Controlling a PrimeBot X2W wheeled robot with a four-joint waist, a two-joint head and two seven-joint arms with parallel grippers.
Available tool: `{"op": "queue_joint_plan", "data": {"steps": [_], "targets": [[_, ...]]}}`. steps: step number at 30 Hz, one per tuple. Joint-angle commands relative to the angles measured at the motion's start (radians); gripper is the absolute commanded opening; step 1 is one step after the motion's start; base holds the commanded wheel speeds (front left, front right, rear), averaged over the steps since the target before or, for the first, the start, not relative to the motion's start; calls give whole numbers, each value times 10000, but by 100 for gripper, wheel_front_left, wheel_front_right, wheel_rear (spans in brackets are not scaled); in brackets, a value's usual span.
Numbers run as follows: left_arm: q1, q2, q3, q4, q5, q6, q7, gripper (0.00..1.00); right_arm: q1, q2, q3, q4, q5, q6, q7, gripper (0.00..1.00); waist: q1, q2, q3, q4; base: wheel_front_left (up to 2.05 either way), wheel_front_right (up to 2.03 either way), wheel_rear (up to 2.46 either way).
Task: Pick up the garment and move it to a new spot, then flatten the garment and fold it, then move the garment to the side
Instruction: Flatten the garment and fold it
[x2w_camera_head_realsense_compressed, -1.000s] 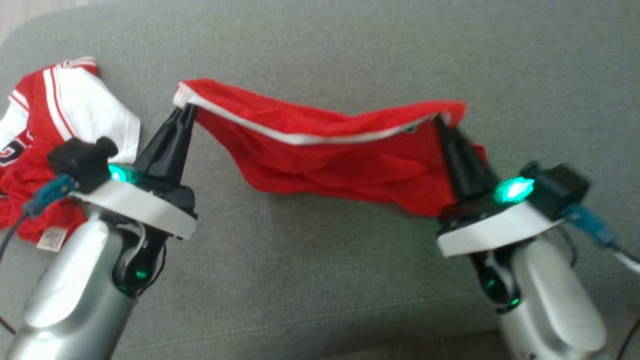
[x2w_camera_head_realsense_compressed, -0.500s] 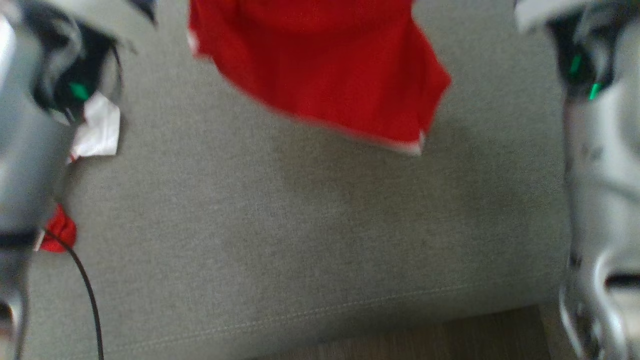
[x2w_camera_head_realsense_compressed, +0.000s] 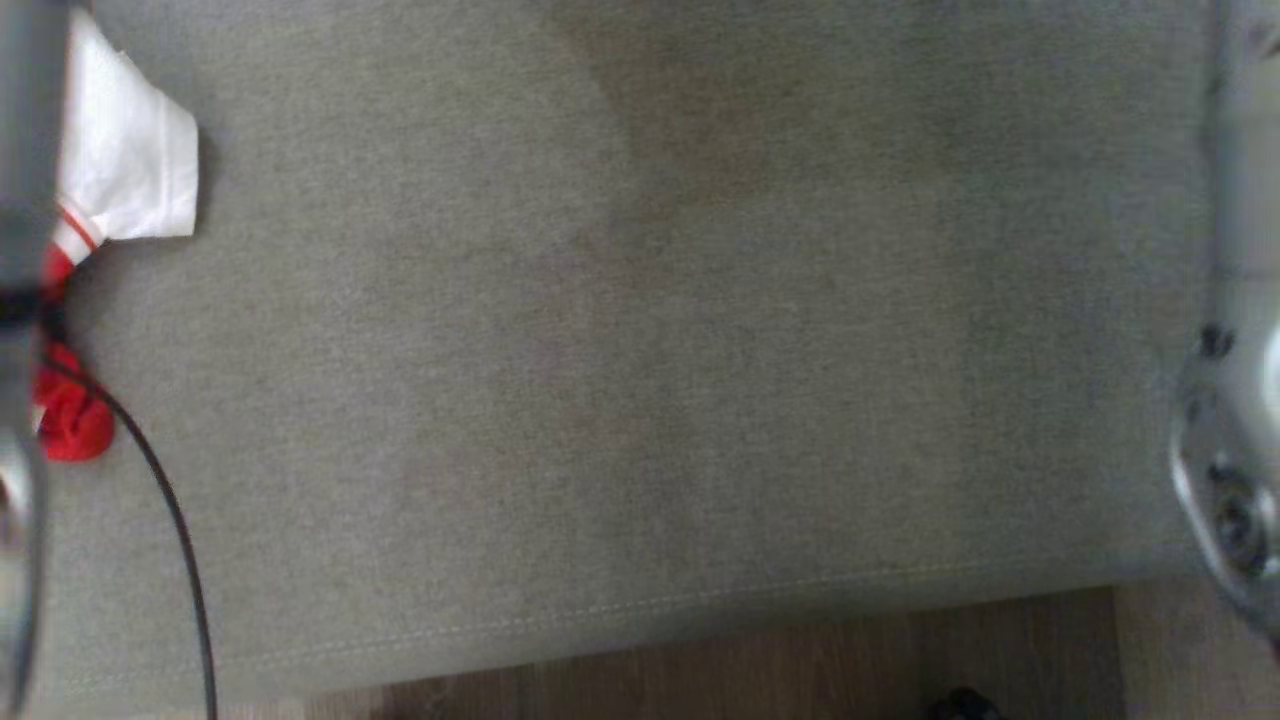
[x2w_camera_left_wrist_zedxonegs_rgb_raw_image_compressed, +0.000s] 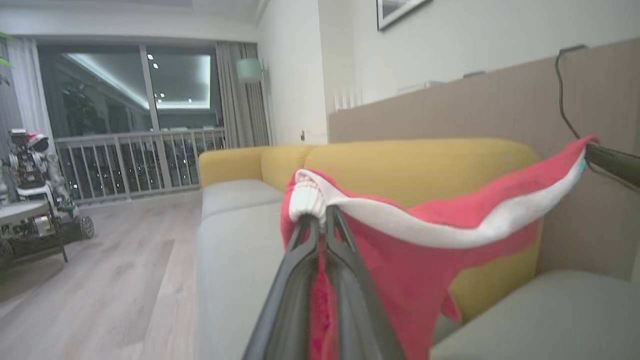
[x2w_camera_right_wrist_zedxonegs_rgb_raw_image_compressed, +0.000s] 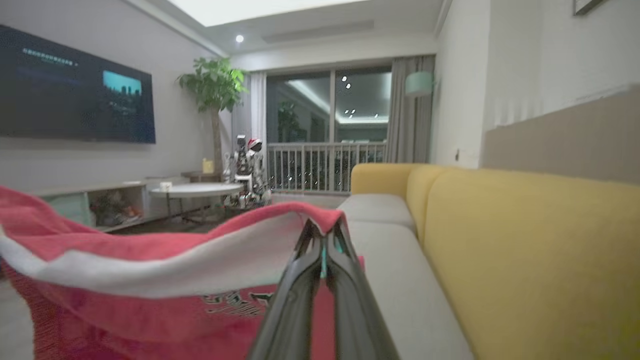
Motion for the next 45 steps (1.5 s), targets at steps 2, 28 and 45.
{"op": "queue_joint_plan", "data": {"steps": [2, 28, 45], "targets": [[1156, 246, 82, -436, 479, -54, -43, 0, 1043, 185, 348, 50, 387, -2, -109, 0, -3, 0, -36, 105, 0, 0, 0], [10910, 1508, -1889, -3819, 1161, -66, -47, 0, 12722, 185, -478, -5682, 2959, -2, 4111, 0, -3, 0, -3019, 32, 0, 0, 0], [9793, 416, -1839, -4413, -2577, -67, -32, 0, 9893, -183, -1407, -6506, 555, -2, 6300, 0, -3, 0, -2377, 1127, 0, 0, 0]]}}
